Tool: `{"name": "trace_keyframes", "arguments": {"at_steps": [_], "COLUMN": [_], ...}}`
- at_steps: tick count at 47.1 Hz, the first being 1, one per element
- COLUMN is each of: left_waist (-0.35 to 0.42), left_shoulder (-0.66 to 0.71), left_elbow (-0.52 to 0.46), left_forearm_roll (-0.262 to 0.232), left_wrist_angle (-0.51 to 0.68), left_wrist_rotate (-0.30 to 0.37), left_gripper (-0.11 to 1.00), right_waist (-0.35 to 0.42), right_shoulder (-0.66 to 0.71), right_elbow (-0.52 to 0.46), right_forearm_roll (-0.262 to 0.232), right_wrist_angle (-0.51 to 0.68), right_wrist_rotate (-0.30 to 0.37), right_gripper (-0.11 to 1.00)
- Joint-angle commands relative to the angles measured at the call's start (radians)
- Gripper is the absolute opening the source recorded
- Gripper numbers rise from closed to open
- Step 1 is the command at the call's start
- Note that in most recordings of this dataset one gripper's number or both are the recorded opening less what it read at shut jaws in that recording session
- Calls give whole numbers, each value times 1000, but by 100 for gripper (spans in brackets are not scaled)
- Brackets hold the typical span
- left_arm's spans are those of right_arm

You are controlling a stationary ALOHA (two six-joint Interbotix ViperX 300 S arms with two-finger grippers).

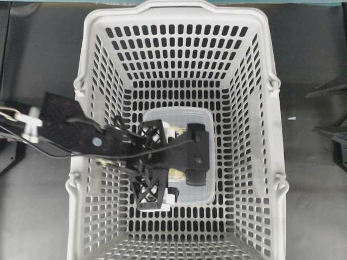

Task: Pick up the tape dispenser from the shopping basket with the left arm.
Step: 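Lower the left gripper into the basket over the clear tape dispenser, then close the left gripper around the tape dispenser's tape roll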

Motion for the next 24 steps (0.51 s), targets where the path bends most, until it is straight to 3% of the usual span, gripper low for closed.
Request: {"name": "trace_keyframes", "arguments": {"at_steps": [1,7,14,24], "left_waist": [0,-2,0,5], "left_shoulder": [9,11,-32,-81], "left_elbow": [-3,-5,-46,-232], "left_forearm_roll": [3,5,5,5], "left_wrist_angle": [-3,6,83,287], "left_wrist_rotate": [-3,14,17,52], "left_gripper": [83,70,30,29], "right_waist": [3,3,2,2], "right_shoulder": [6,5,6,5], "right_elbow": [-6,-3,-2,-2], "right_forearm_roll": [3,3,3,3], "right_wrist_angle": [-5,-5,-5,-5], "right_wrist_rotate": [0,0,0,0], "right_gripper": [73,73,73,73]}}
